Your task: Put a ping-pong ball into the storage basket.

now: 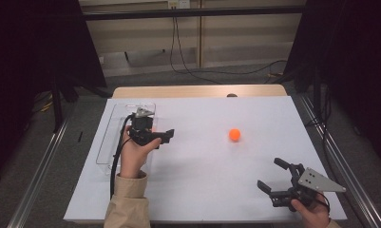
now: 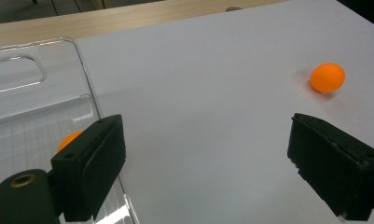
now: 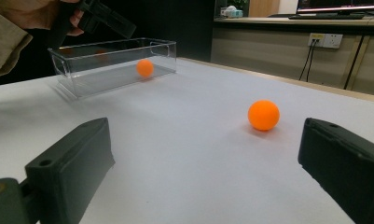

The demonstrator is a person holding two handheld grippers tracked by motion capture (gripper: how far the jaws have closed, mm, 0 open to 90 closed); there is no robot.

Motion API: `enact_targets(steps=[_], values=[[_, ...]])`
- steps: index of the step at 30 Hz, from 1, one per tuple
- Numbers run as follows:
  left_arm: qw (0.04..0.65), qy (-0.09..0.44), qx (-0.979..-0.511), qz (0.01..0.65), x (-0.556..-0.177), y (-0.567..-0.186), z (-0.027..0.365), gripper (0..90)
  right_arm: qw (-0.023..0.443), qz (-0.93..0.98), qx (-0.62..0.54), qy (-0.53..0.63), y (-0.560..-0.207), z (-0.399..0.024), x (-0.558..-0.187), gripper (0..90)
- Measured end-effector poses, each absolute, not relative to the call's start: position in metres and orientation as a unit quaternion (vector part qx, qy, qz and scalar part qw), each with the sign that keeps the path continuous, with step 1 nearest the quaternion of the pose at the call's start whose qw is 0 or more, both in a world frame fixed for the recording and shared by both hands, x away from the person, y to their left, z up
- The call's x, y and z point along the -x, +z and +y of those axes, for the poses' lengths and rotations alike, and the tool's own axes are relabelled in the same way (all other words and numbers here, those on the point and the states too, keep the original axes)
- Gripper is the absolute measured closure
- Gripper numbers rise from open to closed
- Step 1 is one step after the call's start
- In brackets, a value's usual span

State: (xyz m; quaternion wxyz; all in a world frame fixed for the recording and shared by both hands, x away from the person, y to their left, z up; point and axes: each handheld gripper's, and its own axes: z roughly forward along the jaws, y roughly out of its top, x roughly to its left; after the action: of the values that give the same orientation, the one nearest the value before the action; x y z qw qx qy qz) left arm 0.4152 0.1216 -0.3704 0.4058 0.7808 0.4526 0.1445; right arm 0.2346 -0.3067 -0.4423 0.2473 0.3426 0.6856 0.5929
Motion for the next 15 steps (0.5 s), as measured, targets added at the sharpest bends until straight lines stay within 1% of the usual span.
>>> enact_targets(steps=[15], values=[[0.413,0.139,-0.789,0.433,-0.417,-0.374,0.103,9.8,0.249,0.687,-0.342,0.591,-0.443,-0.307,-0.236,2.5]])
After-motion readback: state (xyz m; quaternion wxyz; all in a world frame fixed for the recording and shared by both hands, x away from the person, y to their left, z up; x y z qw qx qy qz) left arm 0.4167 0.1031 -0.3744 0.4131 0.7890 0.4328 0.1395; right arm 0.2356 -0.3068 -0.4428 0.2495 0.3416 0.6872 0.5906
